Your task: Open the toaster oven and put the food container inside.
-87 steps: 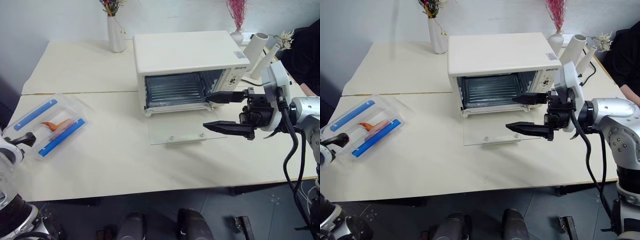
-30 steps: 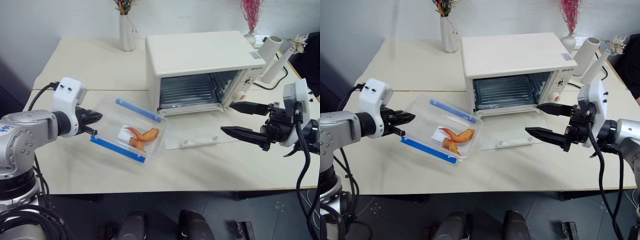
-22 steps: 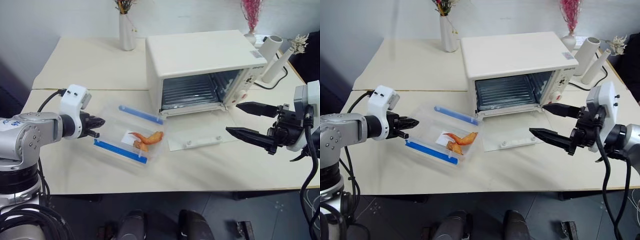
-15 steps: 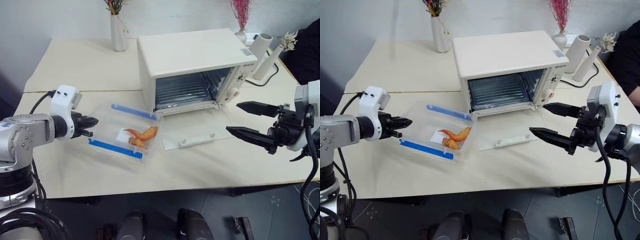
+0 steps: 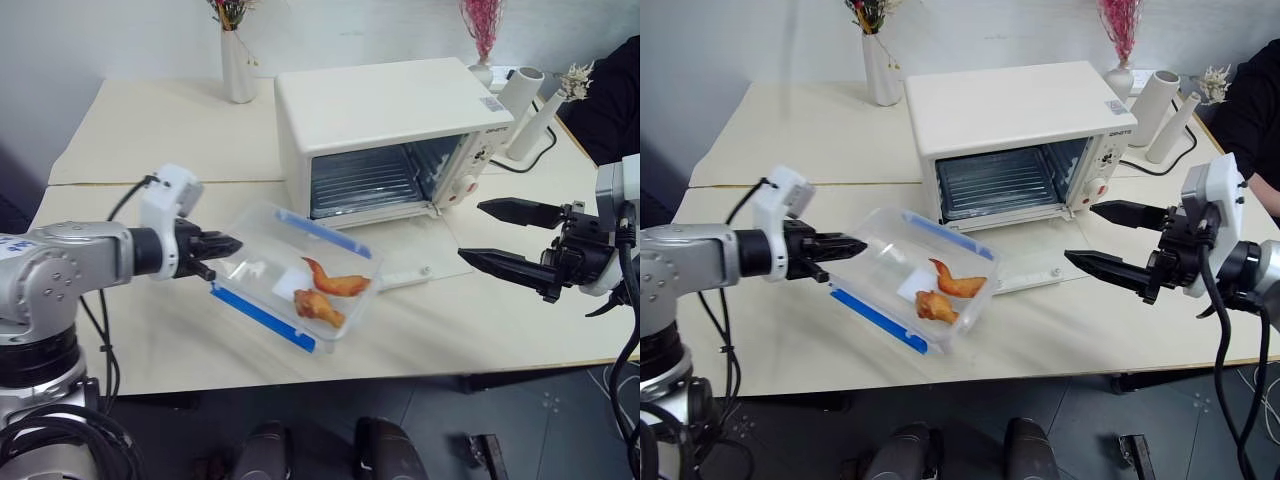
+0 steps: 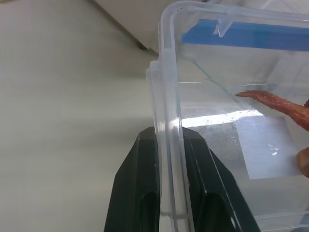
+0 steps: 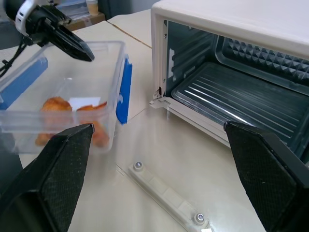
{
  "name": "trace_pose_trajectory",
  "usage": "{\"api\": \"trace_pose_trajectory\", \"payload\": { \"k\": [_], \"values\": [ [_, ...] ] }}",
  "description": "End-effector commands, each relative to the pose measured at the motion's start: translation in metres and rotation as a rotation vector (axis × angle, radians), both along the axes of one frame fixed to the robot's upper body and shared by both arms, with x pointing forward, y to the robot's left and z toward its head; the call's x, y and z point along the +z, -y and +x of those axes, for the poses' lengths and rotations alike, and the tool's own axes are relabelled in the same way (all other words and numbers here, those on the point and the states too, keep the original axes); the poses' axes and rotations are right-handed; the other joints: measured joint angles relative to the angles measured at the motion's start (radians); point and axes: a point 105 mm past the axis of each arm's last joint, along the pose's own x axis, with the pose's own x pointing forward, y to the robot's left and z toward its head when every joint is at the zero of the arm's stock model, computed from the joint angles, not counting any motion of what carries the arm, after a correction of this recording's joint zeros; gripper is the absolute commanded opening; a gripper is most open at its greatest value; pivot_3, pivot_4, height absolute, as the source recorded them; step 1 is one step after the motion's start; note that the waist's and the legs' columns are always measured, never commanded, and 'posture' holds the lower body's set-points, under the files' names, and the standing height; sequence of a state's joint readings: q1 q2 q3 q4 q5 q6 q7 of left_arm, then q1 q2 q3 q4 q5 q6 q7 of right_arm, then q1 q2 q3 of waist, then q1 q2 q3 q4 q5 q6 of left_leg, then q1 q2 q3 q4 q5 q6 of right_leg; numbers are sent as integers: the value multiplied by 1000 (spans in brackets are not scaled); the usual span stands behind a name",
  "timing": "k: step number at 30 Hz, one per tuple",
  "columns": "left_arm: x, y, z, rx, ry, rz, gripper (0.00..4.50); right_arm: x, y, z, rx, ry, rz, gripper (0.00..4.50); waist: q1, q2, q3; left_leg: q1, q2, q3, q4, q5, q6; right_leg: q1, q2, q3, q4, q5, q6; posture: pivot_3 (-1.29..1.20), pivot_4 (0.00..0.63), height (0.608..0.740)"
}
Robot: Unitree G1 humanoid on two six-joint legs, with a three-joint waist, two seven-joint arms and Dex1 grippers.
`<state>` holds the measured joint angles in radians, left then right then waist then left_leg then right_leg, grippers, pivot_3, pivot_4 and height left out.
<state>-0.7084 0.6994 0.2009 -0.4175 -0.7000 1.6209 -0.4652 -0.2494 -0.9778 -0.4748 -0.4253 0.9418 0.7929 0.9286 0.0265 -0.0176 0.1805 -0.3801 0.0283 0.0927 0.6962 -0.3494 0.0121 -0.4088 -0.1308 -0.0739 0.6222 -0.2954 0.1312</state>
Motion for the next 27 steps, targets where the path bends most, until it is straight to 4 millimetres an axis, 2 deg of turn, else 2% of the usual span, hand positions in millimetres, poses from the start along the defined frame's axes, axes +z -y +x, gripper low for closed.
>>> {"api": "trace_pose_trajectory", "payload": {
  "k": [1,10,14,21,27],
  "values": [
    [7,26,4,-103,59,23,274,8,2,-6,-12,26,-25,4500,-1,0,0,0,0,0,0,0,0,0,0,0,0,0,0,0,150,740],
    [13,72,35,-175,97,-13,274,7,3,-20,-53,13,-31,4500,0,0,0,0,0,1,0,0,0,0,1,0,0,0,0,0,150,740],
    [13,83,51,-81,83,-52,274,5,3,-26,-73,12,-45,4500,1,0,0,-1,-1,0,0,0,0,0,1,0,0,0,0,0,150,740],
    [-2,96,60,61,19,-35,274,8,21,-35,-142,0,-67,4500,3,0,0,-4,-1,0,2,0,1,-1,1,-1,0,0,1,0,150,740],
    [-4,109,68,157,41,-42,274,4,30,-33,-183,-4,-60,4500,4,0,0,-4,-1,0,3,1,1,0,0,-1,0,1,1,0,150,740]
  ]
}}
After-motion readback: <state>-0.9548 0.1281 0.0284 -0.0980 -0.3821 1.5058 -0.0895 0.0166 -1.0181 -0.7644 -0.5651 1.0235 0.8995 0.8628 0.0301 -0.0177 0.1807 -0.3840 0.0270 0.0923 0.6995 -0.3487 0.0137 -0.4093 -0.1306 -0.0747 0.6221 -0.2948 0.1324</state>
